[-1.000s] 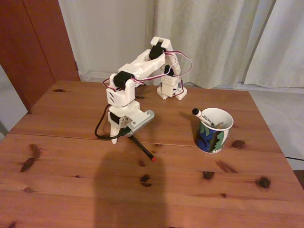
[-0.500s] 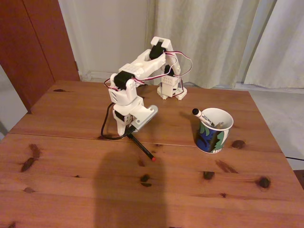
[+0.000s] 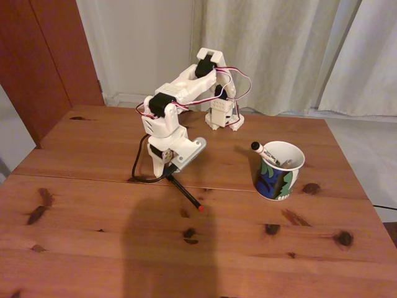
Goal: Clean up the desk and place the pens and markers into the cup
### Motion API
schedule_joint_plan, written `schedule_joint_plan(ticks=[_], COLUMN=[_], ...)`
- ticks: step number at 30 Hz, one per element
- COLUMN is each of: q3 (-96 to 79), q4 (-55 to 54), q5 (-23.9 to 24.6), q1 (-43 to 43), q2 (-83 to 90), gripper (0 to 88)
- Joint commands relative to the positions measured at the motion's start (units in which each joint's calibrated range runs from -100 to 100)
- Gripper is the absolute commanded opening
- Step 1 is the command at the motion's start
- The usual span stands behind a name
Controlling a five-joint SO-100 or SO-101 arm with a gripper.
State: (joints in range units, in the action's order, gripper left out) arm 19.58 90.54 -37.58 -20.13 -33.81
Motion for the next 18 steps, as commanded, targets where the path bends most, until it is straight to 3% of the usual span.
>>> schedule_joint_plan(ticks=[1, 11, 18], q3=[0.4, 1.2, 0.4], q4=[0.0, -0.2, -6.1], q5=[-4.7, -4.7, -3.0], q1=[0.6, 1.9, 2.3], q2=[3.9, -1.1, -4.5], gripper=[25.8, 25.7, 25.7])
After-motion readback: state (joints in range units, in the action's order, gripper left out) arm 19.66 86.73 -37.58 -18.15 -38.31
